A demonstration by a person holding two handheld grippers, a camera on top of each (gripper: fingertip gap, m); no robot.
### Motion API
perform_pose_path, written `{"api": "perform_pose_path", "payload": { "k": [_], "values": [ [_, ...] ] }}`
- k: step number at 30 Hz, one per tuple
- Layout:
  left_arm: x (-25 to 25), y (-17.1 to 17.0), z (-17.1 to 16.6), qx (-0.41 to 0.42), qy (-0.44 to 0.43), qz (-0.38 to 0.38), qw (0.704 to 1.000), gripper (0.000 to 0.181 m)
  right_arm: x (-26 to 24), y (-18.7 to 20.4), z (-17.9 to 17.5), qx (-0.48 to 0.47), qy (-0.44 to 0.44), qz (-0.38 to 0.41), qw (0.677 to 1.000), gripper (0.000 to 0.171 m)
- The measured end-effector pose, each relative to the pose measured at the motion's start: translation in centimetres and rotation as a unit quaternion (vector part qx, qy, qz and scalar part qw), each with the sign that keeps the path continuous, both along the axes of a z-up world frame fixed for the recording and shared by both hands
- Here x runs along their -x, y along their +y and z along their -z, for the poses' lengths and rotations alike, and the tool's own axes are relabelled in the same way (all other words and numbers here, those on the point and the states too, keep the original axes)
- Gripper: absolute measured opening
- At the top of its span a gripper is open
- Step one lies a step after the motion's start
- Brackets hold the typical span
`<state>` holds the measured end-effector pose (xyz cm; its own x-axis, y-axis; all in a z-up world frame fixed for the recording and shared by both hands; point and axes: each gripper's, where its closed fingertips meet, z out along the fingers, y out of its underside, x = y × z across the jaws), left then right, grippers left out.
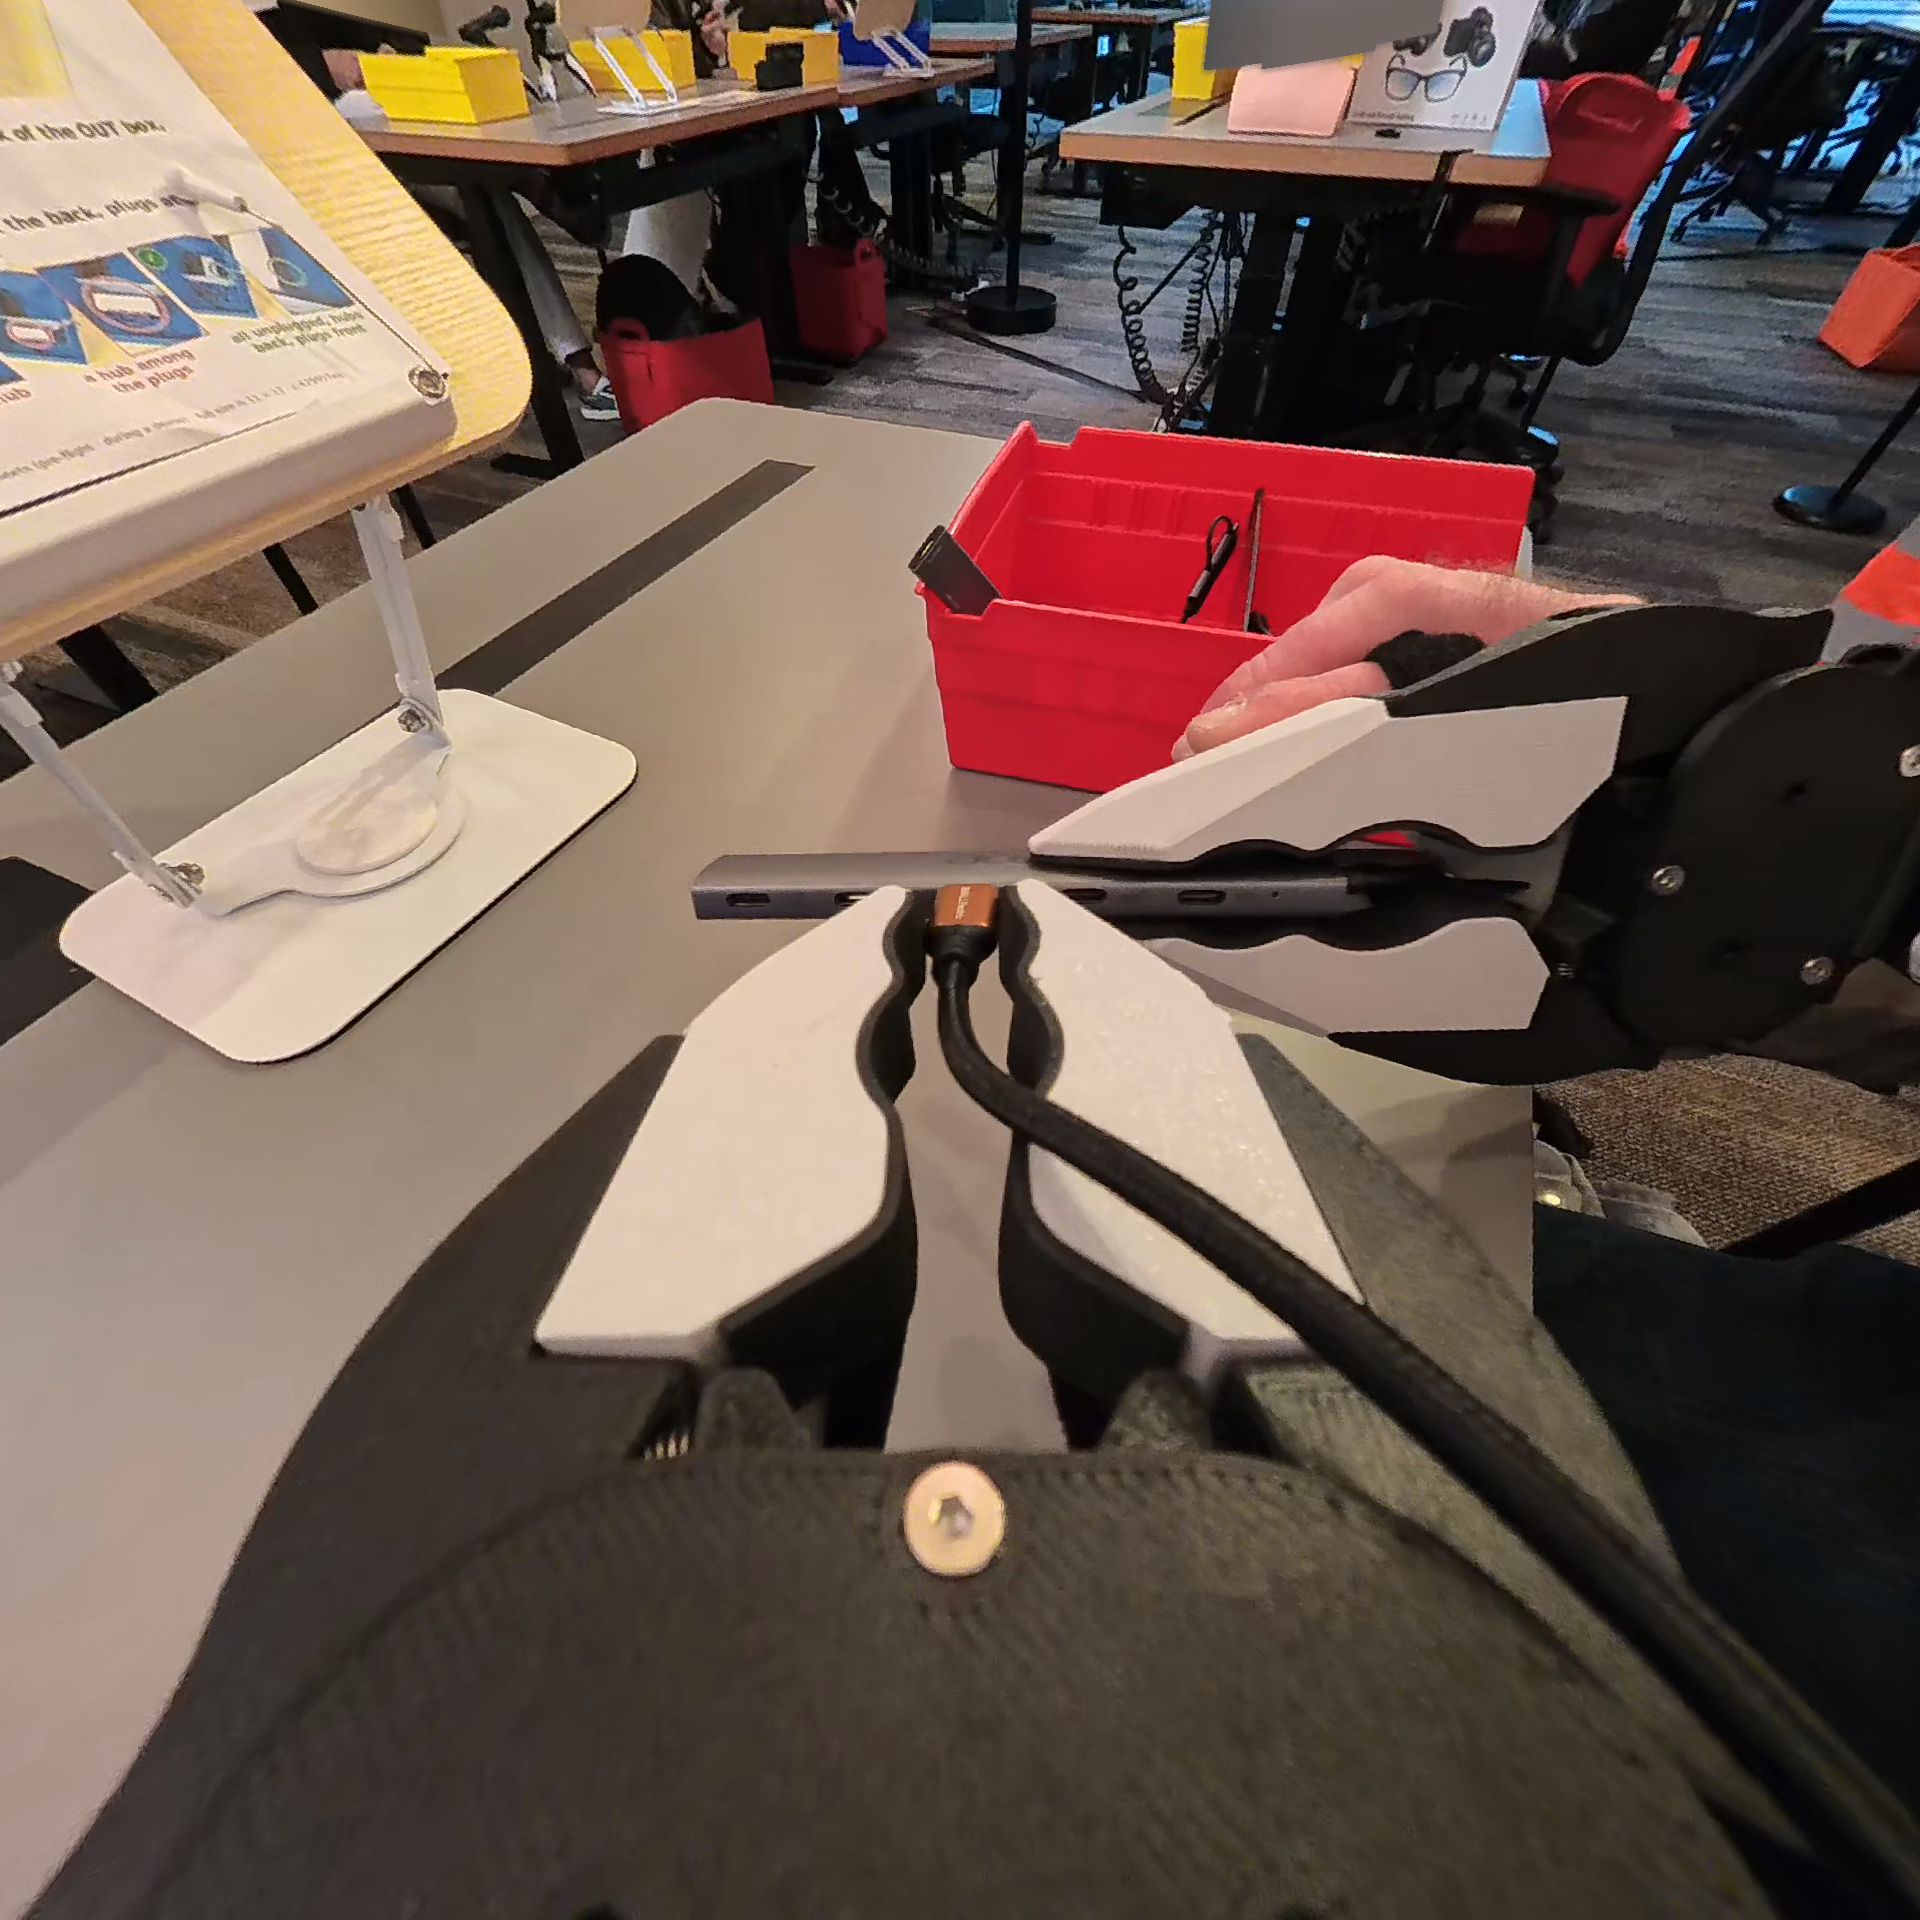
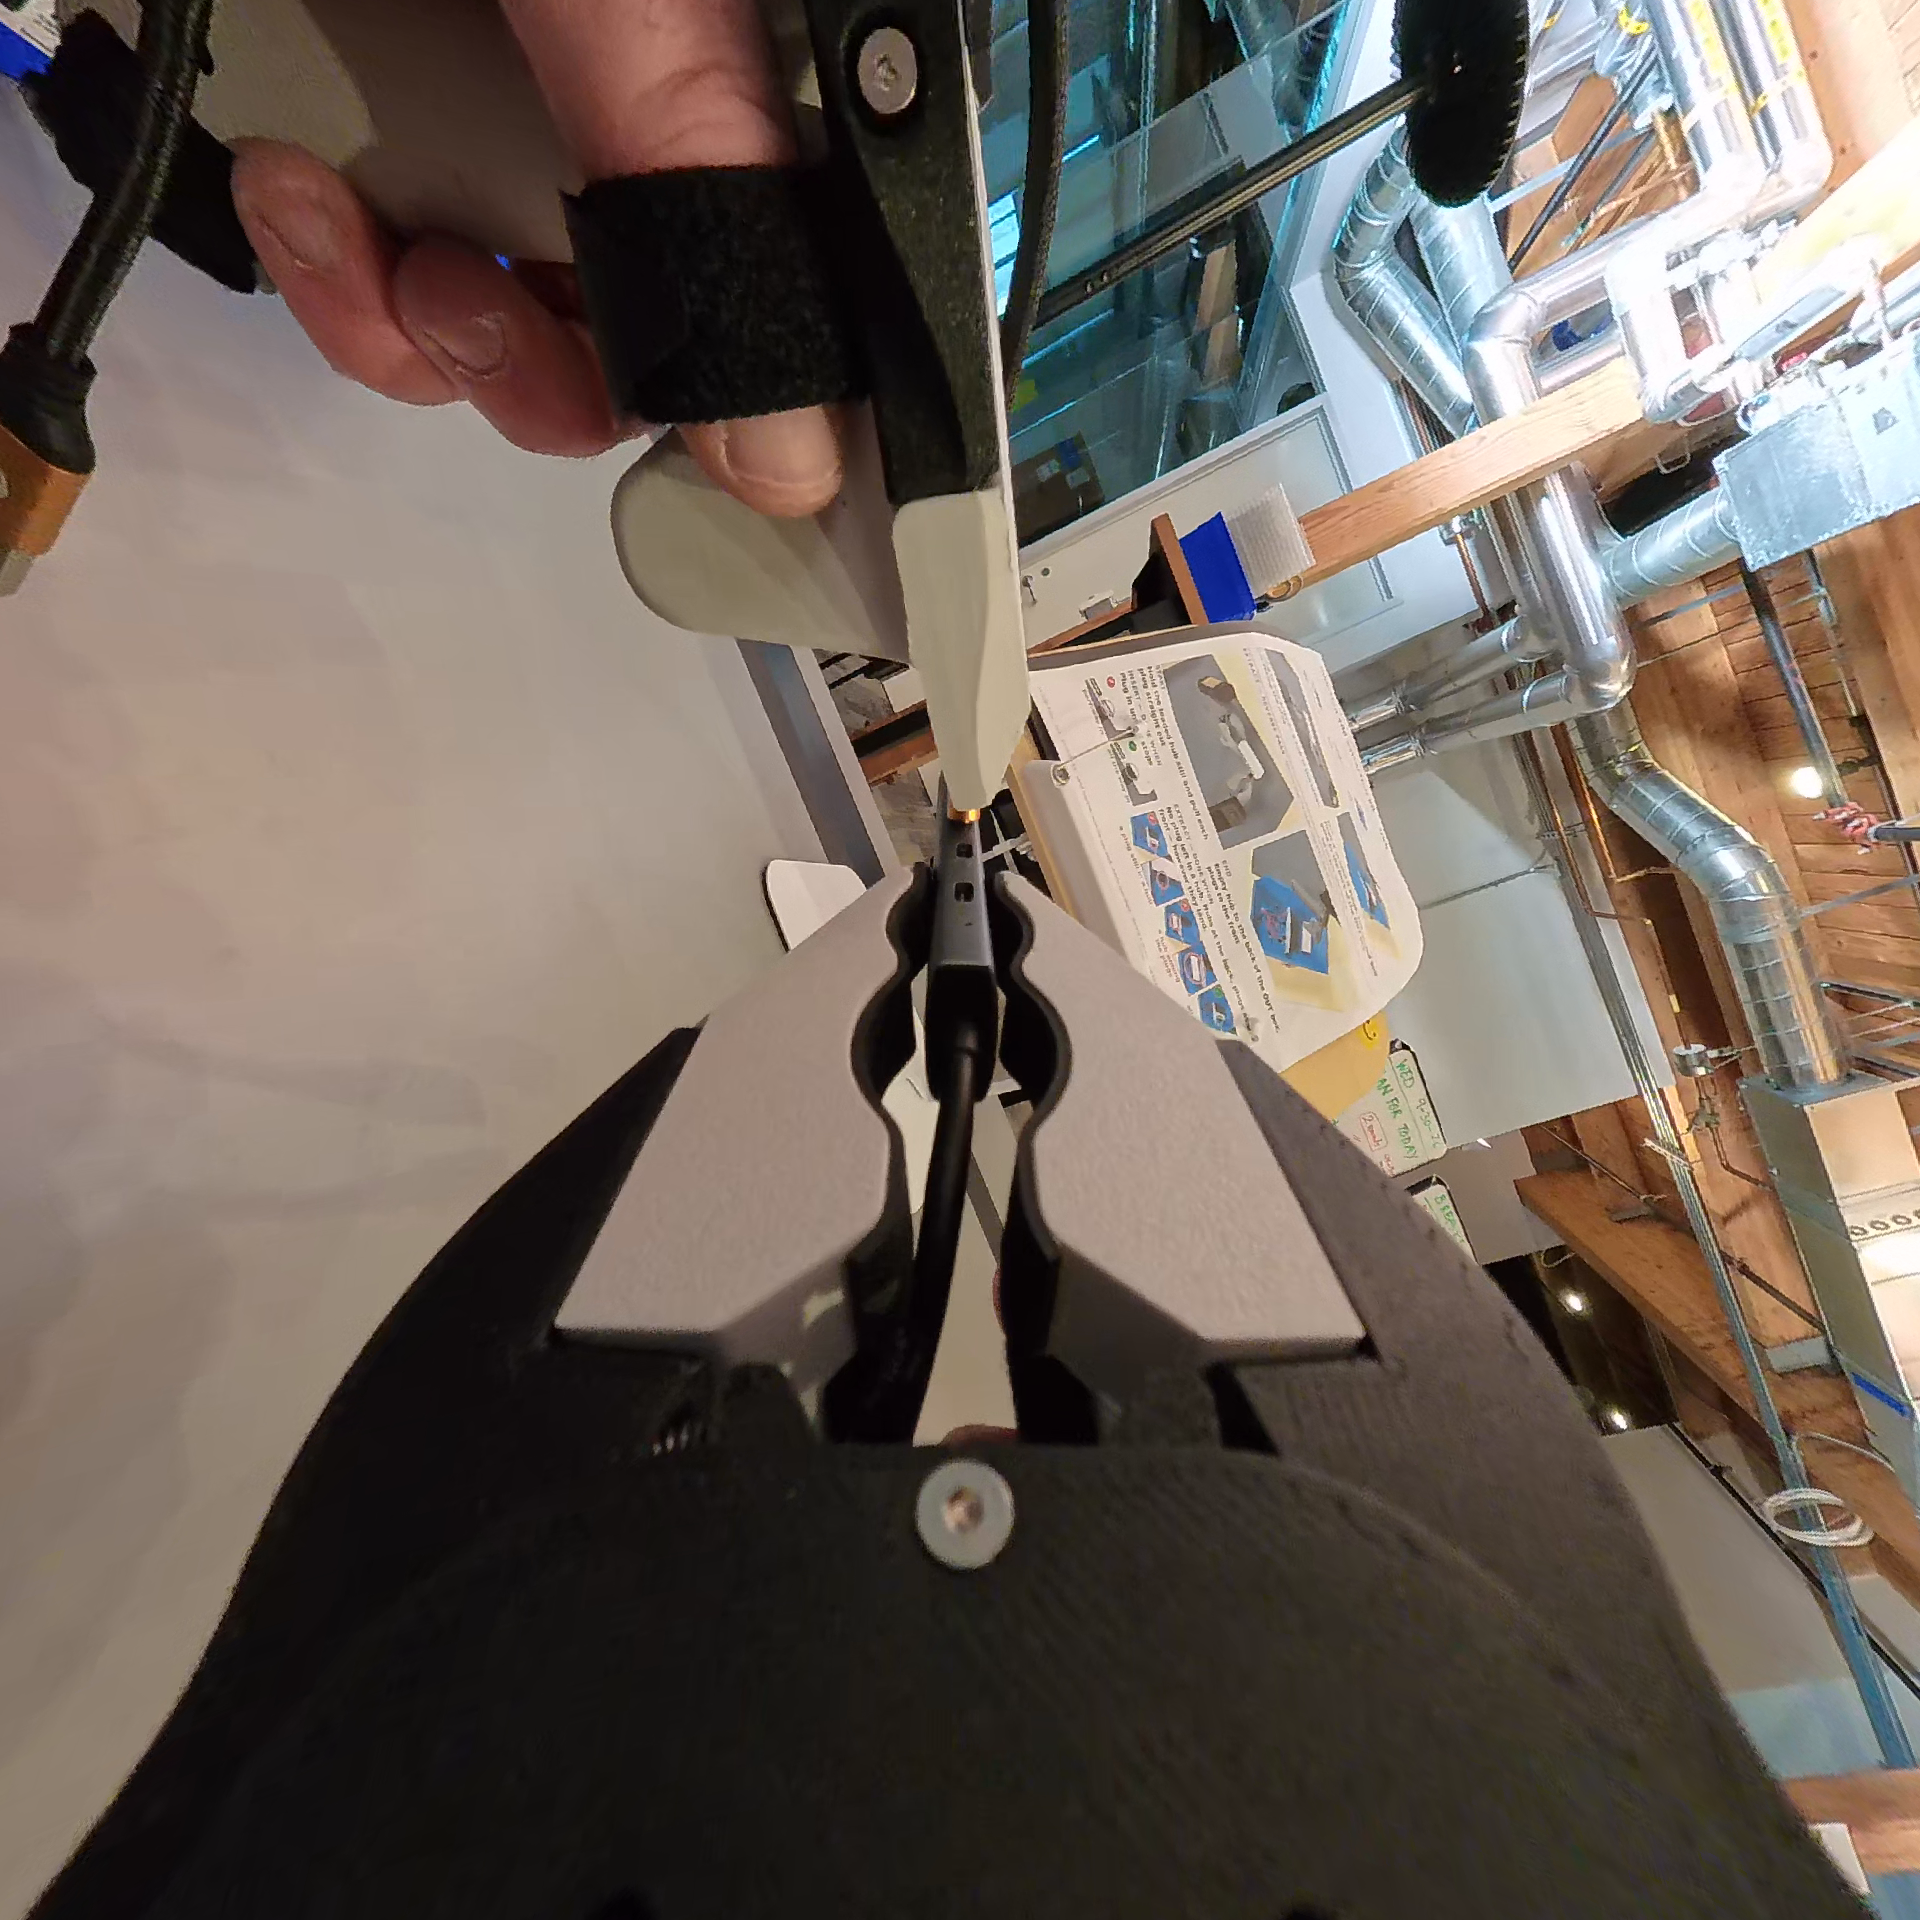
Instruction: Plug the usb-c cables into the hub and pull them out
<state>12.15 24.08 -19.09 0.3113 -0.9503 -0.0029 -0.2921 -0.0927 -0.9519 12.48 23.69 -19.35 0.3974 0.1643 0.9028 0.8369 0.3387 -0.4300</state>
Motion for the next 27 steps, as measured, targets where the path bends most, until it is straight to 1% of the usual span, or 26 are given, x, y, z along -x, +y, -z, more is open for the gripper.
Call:
{"api": "perform_pose_path", "payload": {
  "k": [5, 13, 18, 20, 22, 23, 25, 27],
  "values": [
    [0.1, 0.2, -0.3, 0.005, -0.011, -0.01, 1.0, 0.012, -0.2, 0.0, -0.1, 0.005, 0.015, -0.003, 1.0, 0.008],
    [1.4, 1.6, -1.1, 0.03, -0.048, -0.038, 0.998, 0.012, -0.9, -0.8, -0.8, 0.022, 0.05, -0.018, 0.998, 0.016],
    [1.6, 1.9, -1.0, 0.058, -0.067, -0.047, 0.995, 0.012, -1.1, -1.5, -1.6, 0.014, 0.064, -0.025, 0.998, 0.023],
    [1.7, 2.1, -1.0, 0.064, -0.074, -0.052, 0.994, 0.012, -1.0, -1.9, -1.8, 0.018, 0.073, -0.035, 0.997, 0.024],
    [1.8, 2.1, -1.1, 0.065, -0.079, -0.052, 0.993, 0.012, -1.1, -2.4, -2.3, 0.042, 0.111, -0.055, 0.991, 0.025],
    [2.0, 2.3, -1.3, 0.064, -0.081, -0.053, 0.993, 0.012, -1.1, -2.7, -2.8, 0.062, 0.144, -0.072, 0.985, 0.024],
    [2.3, 2.3, -1.7, 0.06, -0.088, -0.046, 0.993, 0.012, -1.6, -3.3, -3.9, 0.109, 0.22, -0.105, 0.964, 0.026],
    [2.5, 2.2, -2.3, 0.06, -0.099, -0.031, 0.993, 0.012, -2.2, -3.3, -4.7, 0.155, 0.276, -0.125, 0.94, 0.029]
  ]
}}
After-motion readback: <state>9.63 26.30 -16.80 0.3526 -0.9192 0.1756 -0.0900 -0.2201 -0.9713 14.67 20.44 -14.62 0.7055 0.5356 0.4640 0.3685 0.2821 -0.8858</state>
